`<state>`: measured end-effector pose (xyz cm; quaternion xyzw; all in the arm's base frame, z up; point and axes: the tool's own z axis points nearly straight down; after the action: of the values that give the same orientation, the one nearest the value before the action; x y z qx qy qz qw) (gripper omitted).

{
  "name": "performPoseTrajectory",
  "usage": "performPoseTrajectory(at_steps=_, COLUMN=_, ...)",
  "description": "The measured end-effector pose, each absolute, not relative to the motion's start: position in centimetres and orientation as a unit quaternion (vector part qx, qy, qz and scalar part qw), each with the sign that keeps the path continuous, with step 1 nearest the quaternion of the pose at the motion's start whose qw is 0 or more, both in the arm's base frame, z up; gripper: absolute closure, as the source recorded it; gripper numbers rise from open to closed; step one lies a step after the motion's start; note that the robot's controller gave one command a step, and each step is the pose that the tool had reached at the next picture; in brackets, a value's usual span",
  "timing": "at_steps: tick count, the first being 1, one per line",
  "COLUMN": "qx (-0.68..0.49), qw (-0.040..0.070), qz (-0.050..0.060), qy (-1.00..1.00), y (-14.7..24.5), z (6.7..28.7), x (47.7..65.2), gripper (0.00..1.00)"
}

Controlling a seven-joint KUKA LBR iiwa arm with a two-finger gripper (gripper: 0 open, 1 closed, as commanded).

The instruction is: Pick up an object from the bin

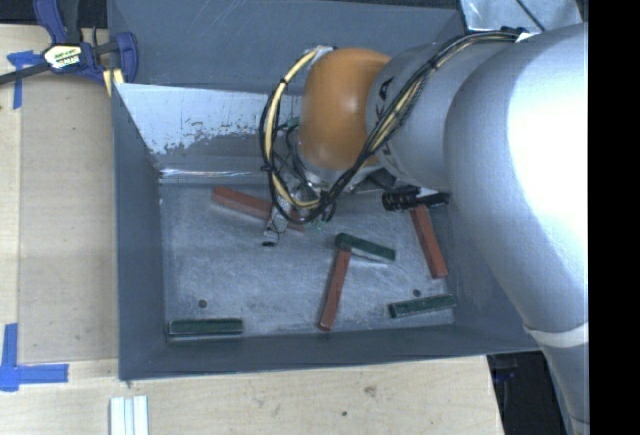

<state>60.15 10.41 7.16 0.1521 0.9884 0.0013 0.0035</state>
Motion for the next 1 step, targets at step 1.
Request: performPoseTrajectory(at_steps=1, qx=0.151, qw=0.003, qz=0.001, qy=0.988, y=10.41, z=7.16, x=60.15, gripper=1.00)
